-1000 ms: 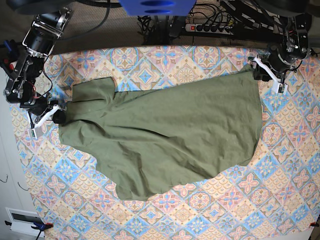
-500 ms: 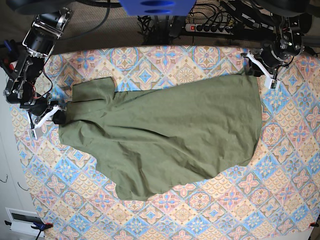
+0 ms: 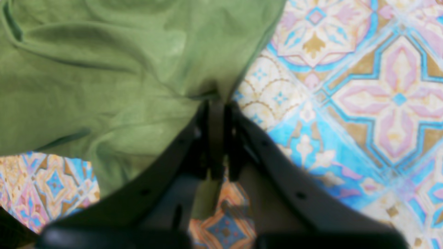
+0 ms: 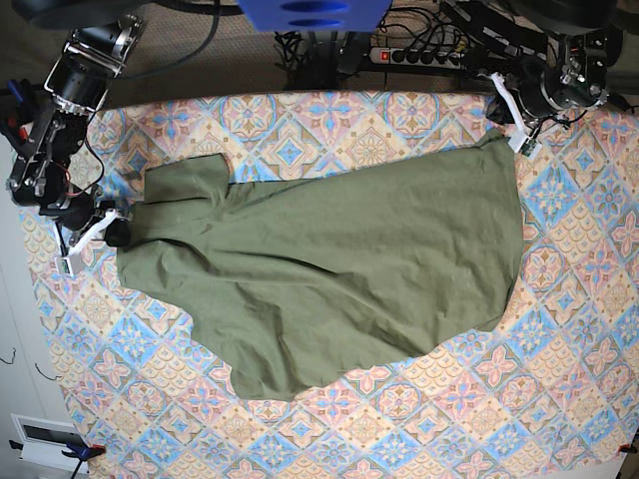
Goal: Layout the t-shirt on the table in an organized manner, then fold the t-shirt properly
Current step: 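Release the shirt with the left gripper and regrasp its corner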
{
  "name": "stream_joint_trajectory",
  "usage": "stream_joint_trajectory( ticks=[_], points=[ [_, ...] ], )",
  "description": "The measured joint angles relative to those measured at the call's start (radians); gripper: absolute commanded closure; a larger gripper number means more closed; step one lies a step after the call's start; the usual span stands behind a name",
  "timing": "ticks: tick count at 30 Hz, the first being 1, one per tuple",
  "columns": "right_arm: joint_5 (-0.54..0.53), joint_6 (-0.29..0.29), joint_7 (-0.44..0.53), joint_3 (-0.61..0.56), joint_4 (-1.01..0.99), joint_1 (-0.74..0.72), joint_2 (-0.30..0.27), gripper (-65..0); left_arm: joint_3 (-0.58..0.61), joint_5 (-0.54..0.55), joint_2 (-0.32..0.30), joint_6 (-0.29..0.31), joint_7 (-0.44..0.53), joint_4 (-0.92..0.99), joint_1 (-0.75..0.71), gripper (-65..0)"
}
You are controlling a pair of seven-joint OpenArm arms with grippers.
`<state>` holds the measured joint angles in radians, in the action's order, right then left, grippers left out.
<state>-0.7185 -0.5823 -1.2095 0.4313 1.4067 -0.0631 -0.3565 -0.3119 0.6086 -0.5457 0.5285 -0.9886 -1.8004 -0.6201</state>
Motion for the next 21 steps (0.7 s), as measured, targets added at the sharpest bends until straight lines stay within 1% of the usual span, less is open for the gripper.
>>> stream_joint_trajectory(
  ticks=[1, 2, 4, 6, 8, 10, 11, 15, 16, 17, 18, 21],
  points=[
    [-0.002, 0.0, 0.002, -0.002, 0.0, 0.0, 0.002, -1.1, -0.029, 0.005, 0.015, 0.0, 0.006, 0.017, 0.01, -8.1],
    [-0.006, 0.0, 0.0, -0.001, 0.0, 0.0, 0.001, -1.1, -0.053, -0.005, 0.032, -0.018, 0.006, 0.03, 0.023, -12.2],
    [0.002, 0.0, 0.0, -0.001, 0.0, 0.001, -0.002, -1.1, -0.061, -0.018, 0.058, -0.048, -0.003, 0.053, 0.048, -21.6],
    [-0.001, 0.0, 0.0, -0.001, 0.0, 0.0, -0.001, -1.1, -0.03, -0.025, 0.064, -0.063, -0.002, 0.053, 0.05, -30.8],
    [-0.004, 0.0, 0.001, -0.001, 0.0, 0.0, -0.001, -1.1, 0.017, -0.042, 0.064, -0.09, 0.003, 0.05, 0.057, -40.2],
    [0.0, 0.0, 0.0, -0.001, 0.0, 0.001, -0.002, -1.1, 0.043, -0.055, 0.063, -0.091, 0.016, 0.046, 0.058, -46.5],
    [0.0, 0.0, 0.0, -0.001, 0.0, 0.001, -0.001, -1.1, 0.055, -0.059, 0.061, -0.091, 0.021, 0.045, 0.058, -47.8],
    [-0.003, 0.0, 0.0, -0.001, 0.0, 0.0, -0.001, -1.1, 0.103, -0.068, 0.055, -0.1, 0.029, 0.043, 0.083, -47.9],
    [-0.002, 0.0, 0.0, -0.001, 0.0, 0.0, -0.001, -1.1, 0.111, -0.068, 0.055, -0.101, 0.032, 0.043, 0.088, -47.3],
    [0.004, 0.0, 0.0, -0.001, 0.0, 0.0, -0.001, -1.1, 0.114, -0.068, 0.055, -0.105, 0.032, 0.042, 0.088, -44.7],
    [0.002, 0.0, 0.0, -0.001, 0.0, 0.0, -0.001, -1.1, 0.114, -0.068, 0.055, -0.104, 0.038, 0.04, 0.087, -40.3],
    [0.002, 0.0, 0.0, -0.001, 0.0, 0.0, -0.001, -1.1, 0.115, -0.064, 0.069, -0.102, 0.025, 0.014, 0.068, -16.3]
  ],
)
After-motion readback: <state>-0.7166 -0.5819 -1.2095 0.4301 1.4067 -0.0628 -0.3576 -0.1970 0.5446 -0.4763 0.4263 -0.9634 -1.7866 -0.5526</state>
